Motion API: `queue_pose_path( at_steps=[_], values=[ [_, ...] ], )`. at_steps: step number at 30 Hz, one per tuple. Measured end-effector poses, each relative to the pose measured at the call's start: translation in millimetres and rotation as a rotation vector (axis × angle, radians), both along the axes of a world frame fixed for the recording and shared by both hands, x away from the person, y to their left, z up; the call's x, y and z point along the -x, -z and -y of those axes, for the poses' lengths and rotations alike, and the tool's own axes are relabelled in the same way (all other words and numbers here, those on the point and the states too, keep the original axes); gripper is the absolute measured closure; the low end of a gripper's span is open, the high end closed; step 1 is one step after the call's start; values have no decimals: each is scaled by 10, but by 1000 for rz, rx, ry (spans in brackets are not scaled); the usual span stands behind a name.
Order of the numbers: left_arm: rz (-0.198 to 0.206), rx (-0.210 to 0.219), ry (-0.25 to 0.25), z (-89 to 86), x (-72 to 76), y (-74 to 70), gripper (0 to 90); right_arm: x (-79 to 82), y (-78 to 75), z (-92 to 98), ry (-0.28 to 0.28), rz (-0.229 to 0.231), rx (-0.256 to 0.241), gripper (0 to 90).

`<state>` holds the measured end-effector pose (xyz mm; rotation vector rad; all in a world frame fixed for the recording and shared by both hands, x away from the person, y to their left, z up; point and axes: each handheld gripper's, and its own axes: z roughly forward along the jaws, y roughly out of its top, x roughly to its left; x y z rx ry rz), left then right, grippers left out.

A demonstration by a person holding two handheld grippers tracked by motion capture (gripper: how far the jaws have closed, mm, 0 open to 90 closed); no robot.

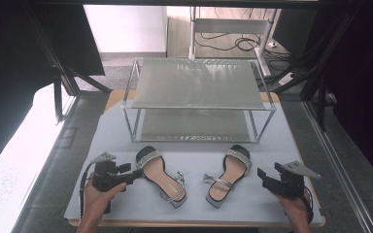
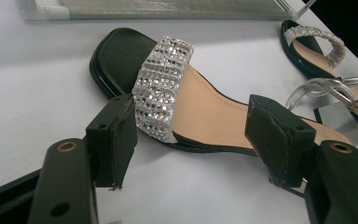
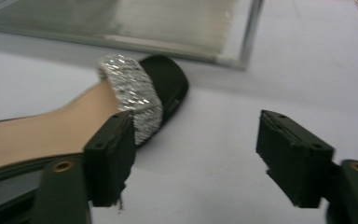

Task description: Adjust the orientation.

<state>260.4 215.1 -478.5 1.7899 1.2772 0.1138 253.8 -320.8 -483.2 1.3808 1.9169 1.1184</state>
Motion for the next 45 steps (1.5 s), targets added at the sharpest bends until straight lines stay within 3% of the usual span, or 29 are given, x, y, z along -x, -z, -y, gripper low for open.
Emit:
queue_pose_path(
  at_steps=[3, 5, 8, 12, 16, 19, 20, 22, 25, 27, 29, 34, 38, 45],
  values=[
    [0, -7, 0, -1, 5, 2, 344, 42, -90, -47, -84, 30, -13, 421],
    [-3, -3, 4, 4, 16, 5, 344, 57, -110, -62, -100, 34, -20, 426],
    [0, -1, 13, 24, 29, -7, 343, 101, -176, -117, -143, 45, -38, 502],
    [9, 0, 30, 57, 43, -35, 341, 145, -265, -235, -231, 45, -47, 590],
    [11, 5, 31, 53, 50, -51, 340, 196, -337, -395, -309, 47, -65, 722],
    [12, 8, 28, 49, 53, -56, 340, 236, -387, -603, -386, 43, -48, 838],
    [11, 7, 29, 52, 53, -56, 340, 236, -387, -603, -386, 43, -48, 838],
    [9, 8, 34, 63, 51, -53, 339, 247, -378, -775, -440, 31, -39, 891],
    [4, 5, 39, 85, 45, -42, 339, 244, -351, -900, -473, 20, -39, 895],
    [1, 1, 43, 99, 43, -35, 339, 251, -309, -1094, -531, -5, -32, 896],
    [0, -1, 44, 100, 43, -35, 339, 260, -290, -1165, -549, -12, -27, 896],
    [2, 7, 42, 92, 48, -43, 338, 333, -165, -1541, -655, -61, 10, 896],
    [1, 9, 43, 83, 47, -45, 338, 364, -128, -1706, -689, -65, 40, 896],
    [11, 11, 40, 66, 67, -79, 336, 343, -31, -1863, -698, -96, 62, 896]
  ],
)
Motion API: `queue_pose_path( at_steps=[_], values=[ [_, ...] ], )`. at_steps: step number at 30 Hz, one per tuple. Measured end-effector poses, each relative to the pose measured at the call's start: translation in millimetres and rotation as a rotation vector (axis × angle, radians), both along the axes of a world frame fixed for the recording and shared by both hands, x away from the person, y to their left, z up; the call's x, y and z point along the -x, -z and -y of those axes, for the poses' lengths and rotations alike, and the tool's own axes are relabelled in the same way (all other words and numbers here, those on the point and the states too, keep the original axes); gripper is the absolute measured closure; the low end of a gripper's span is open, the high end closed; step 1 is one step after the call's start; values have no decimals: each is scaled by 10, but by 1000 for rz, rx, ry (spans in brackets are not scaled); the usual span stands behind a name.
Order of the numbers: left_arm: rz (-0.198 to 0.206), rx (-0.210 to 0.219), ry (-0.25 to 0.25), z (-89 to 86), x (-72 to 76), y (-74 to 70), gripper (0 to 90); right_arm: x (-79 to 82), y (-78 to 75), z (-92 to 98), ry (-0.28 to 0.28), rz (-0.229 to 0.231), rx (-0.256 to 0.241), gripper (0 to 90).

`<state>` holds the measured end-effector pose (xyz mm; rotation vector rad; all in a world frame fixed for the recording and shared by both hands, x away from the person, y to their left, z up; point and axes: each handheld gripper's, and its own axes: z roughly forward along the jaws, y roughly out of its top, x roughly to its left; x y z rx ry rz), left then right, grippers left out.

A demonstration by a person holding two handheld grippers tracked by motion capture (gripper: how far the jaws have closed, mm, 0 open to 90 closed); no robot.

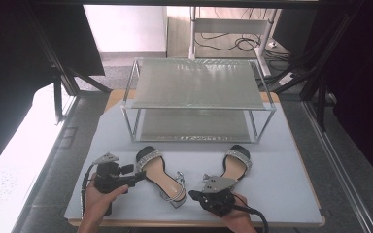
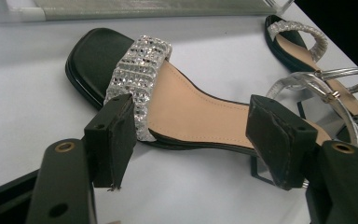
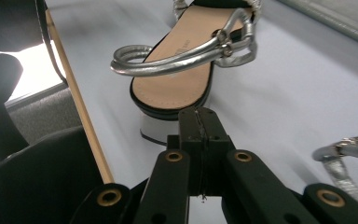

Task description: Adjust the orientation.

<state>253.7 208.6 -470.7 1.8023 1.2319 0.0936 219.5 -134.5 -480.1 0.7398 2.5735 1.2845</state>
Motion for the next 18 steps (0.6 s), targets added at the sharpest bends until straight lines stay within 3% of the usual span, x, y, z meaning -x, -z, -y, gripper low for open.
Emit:
queue_pose_path(
  at_steps=[5, 13, 18],
  values=[
    [2, 3, -13, -40, -6, -9, 336, 14, 63, -83, -13, -2, 36, 896],
    [2, 5, -13, -51, -4, -12, 336, -3, 83, -90, 4, 9, 50, 896],
    [6, 7, -11, -43, 5, -29, 336, 13, 118, -143, -14, -16, 44, 897]
  ],
)
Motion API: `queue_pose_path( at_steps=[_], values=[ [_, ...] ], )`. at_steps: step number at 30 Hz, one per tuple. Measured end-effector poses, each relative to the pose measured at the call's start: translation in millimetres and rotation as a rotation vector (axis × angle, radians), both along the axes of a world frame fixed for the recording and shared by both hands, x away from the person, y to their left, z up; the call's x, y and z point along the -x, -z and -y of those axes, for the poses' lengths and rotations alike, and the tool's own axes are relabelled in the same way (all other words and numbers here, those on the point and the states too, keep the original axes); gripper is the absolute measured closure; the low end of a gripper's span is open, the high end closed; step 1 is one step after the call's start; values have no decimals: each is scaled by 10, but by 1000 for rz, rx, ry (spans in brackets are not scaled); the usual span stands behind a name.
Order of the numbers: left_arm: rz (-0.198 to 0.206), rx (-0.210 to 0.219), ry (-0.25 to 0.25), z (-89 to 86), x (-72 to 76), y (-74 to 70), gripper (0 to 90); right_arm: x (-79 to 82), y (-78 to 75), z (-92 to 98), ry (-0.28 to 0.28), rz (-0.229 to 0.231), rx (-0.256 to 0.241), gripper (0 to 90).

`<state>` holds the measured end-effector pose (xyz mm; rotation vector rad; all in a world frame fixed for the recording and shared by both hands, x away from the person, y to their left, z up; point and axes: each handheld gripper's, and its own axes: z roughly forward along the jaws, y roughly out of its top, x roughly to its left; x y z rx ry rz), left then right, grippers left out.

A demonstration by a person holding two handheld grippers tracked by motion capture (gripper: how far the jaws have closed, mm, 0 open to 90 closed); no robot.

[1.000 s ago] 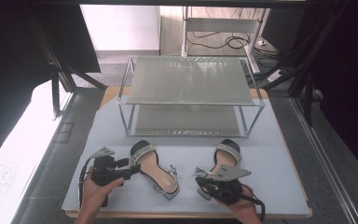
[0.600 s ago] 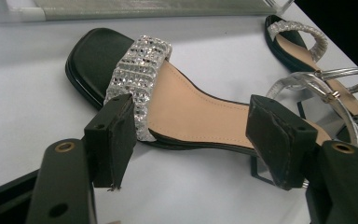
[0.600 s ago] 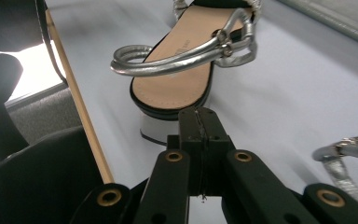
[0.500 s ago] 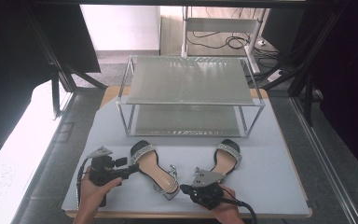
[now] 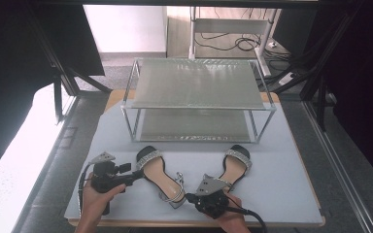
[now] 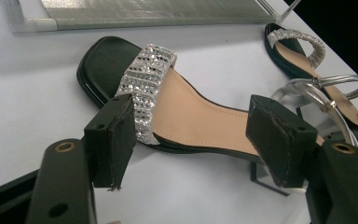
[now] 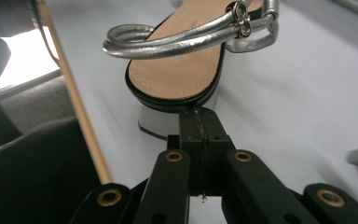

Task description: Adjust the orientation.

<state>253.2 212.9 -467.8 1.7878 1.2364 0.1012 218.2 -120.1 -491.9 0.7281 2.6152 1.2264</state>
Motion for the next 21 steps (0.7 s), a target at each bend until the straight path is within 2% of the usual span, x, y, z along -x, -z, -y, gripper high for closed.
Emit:
queue_pose_path(
  at_steps=[2, 3, 6, 9, 11, 15, 21],
  values=[
    [1, -1, -1, 1, 4, -4, 336, 15, 4, -19, -11, -5, -6, 896],
    [4, 0, -5, 0, 9, -11, 337, 51, 9, -72, -34, -15, -15, 897],
    [25, 10, -11, -21, 37, -63, 338, 88, 22, -147, -63, -32, -35, 897],
    [36, 19, -21, -53, 60, -103, 338, 145, 44, -308, -118, -48, -59, 896],
    [37, 21, -25, -82, 67, -117, 337, 182, 64, -428, -142, -43, -72, 896],
    [41, 29, -35, -142, 79, -141, 337, 216, 131, -663, -161, -51, -130, 896],
    [51, 45, -56, -238, 102, -182, 336, 162, 174, -1027, -182, -72, -164, 896]
  ],
)
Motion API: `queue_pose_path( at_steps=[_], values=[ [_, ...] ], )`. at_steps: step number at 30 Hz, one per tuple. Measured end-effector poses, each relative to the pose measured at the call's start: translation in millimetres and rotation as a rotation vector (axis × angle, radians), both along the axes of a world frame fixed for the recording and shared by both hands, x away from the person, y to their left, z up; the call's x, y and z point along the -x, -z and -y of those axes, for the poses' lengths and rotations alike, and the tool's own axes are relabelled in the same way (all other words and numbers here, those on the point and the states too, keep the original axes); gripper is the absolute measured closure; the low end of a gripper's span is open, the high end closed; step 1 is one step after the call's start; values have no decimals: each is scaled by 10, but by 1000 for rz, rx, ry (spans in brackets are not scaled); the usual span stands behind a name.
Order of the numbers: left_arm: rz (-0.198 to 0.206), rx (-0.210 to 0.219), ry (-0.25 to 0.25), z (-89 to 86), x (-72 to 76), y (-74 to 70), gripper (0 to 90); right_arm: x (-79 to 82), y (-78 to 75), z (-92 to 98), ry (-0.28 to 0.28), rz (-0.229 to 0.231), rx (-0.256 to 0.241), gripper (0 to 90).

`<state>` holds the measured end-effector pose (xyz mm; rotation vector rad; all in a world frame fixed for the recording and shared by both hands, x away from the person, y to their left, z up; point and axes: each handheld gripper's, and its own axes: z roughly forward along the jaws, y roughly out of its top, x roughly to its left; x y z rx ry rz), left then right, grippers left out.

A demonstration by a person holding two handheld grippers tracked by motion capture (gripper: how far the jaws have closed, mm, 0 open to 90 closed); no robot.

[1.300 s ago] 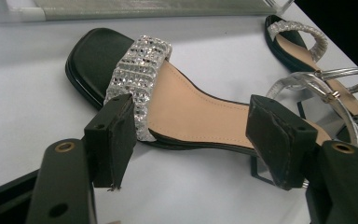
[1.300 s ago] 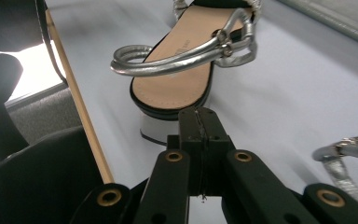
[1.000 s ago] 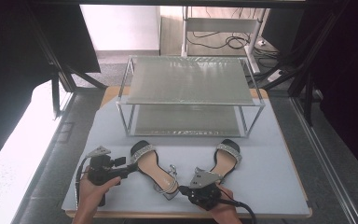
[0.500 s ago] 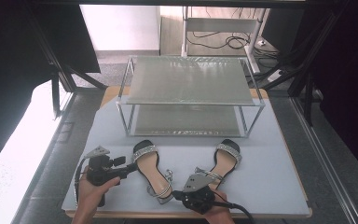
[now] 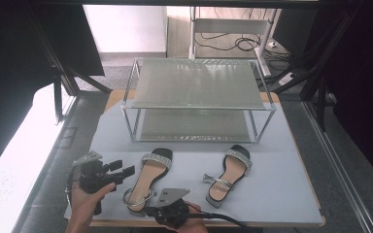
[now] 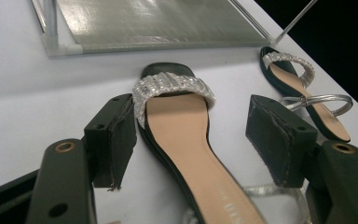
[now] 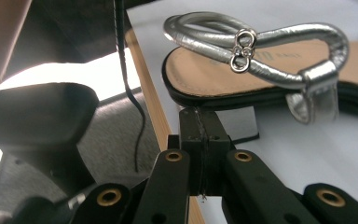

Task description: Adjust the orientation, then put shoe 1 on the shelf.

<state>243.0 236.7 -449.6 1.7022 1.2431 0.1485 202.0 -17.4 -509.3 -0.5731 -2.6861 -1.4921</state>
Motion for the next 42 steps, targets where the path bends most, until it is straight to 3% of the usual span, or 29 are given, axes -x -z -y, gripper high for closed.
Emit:
queue_pose_path(
  at_steps=[6, 12, 15, 16, 19, 20, 21, 22, 28, 29, 33, 42],
  values=[
    [-6, -3, -7, -23, -14, 13, 336, -70, 15, -257, -1, -14, -5, 892],
    [3, -5, -1, 10, -3, -2, 336, -57, 3, -209, 6, 6, 19, 880],
    [-2, -12, -2, 19, -12, 12, 336, -27, -99, 42, 33, 36, 6, 853],
    [0, -14, -4, 23, -12, 16, 336, -27, -99, 42, 33, 36, 6, 853],
    [28, -41, 3, 79, 12, -12, 335, 0, -230, 433, 89, 87, 11, 799],
    [28, -41, 3, 79, 12, -12, 333, 0, -230, 433, 89, 87, 11, 799],
    [24, -48, 11, 101, 20, -19, 333, -3, -287, 656, 127, 103, 6, 766],
    [21, -59, 21, 120, 24, -20, 333, -3, -287, 656, 127, 103, 6, 766],
    [-11, -105, 81, 225, 35, -4, 337, -19, -380, 1358, 269, 140, -8, 691],
    [-32, -129, 92, 256, 32, 7, 336, -29, -384, 1472, 290, 142, -7, 684],
    [-81, -161, 93, 297, -15, 10, 328, -73, -396, 1956, 401, 130, -36, 662],
    [-165, -268, 112, 463, -169, -31, 327, -73, -430, 2298, 487, 131, -59, 626]
  ],
)
